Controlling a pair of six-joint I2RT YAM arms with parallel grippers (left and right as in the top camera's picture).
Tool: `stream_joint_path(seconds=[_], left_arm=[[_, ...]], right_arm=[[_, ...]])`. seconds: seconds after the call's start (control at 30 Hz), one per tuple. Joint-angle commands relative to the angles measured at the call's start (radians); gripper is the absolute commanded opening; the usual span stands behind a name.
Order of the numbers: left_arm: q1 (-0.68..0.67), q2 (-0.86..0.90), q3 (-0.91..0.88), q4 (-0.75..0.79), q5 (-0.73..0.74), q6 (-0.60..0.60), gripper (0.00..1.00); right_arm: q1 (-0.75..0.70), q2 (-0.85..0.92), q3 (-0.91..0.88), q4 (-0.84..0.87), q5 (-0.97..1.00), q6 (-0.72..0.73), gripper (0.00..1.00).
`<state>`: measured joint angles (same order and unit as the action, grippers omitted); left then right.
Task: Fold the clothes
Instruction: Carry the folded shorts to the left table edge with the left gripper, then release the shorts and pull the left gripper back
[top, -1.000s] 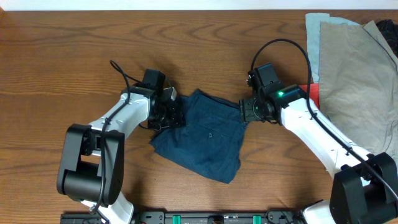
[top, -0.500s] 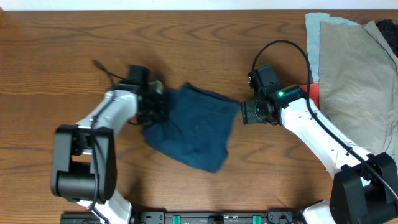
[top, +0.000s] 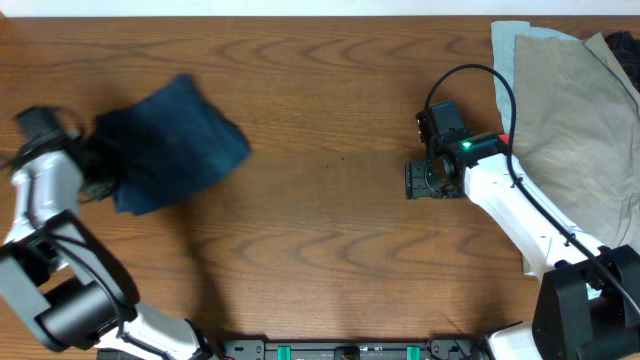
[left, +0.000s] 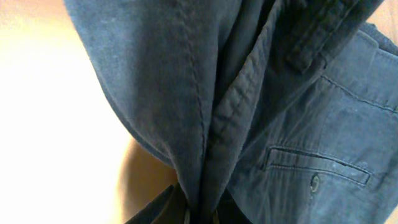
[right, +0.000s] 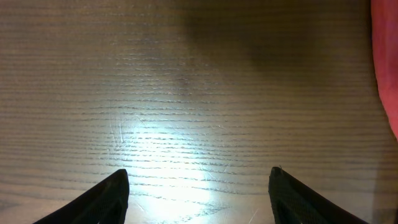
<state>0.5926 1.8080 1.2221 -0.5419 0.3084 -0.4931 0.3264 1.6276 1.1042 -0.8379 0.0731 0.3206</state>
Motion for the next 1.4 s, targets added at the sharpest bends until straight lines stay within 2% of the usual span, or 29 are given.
stream_joint_path(seconds=[0.0,0.1,0.13,0.17,0.23,0.43,0.6,0.83,1.0,1.13,1.37], left_arm=[[0.102,0.001,0.014,-0.003,0.032,-0.103,0.16],[0.144,0.001,0.014,-0.021,0.050,-0.104,0.62],[0.151,0.001,0.014,-0.028,0.050,-0.104,0.80],[0.154,0.001,0.014,-0.035,0.050,-0.104,0.91],[0.155,0.000,0.014,-0.044,0.059,-0.103,1.00],[0.137,-0.053,0.014,-0.008,0.240,-0.104,0.98],[0.069,-0.179,0.014,0.024,0.226,-0.061,0.98],[-0.151,-0.304,0.014,-0.014,0.138,0.090,0.98],[-0.347,-0.280,0.000,-0.088,0.040,0.208,0.98],[-0.464,-0.231,-0.029,-0.121,0.040,0.314,0.98],[-0.515,-0.077,-0.037,-0.142,0.038,0.336,0.98]], right_arm=[[-0.006,-0.018,0.001,0.001,0.014,-0.008,0.70],[-0.005,-0.018,0.001,0.002,0.014,-0.008,0.70],[-0.005,-0.018,0.001,0.002,0.014,-0.008,0.70],[-0.005,-0.018,0.001,0.000,0.013,-0.008,0.70],[-0.006,-0.018,0.001,-0.005,0.014,-0.008,0.71],[-0.006,-0.018,0.001,-0.018,0.014,-0.008,0.73],[-0.006,-0.018,0.001,-0.018,0.013,-0.008,0.78],[-0.005,-0.018,0.001,-0.019,-0.004,-0.008,0.79],[-0.005,-0.018,0.001,-0.021,-0.033,-0.008,0.79],[-0.005,-0.018,0.001,-0.023,-0.033,-0.008,0.79],[-0.006,-0.018,0.001,-0.040,-0.032,-0.024,0.79]])
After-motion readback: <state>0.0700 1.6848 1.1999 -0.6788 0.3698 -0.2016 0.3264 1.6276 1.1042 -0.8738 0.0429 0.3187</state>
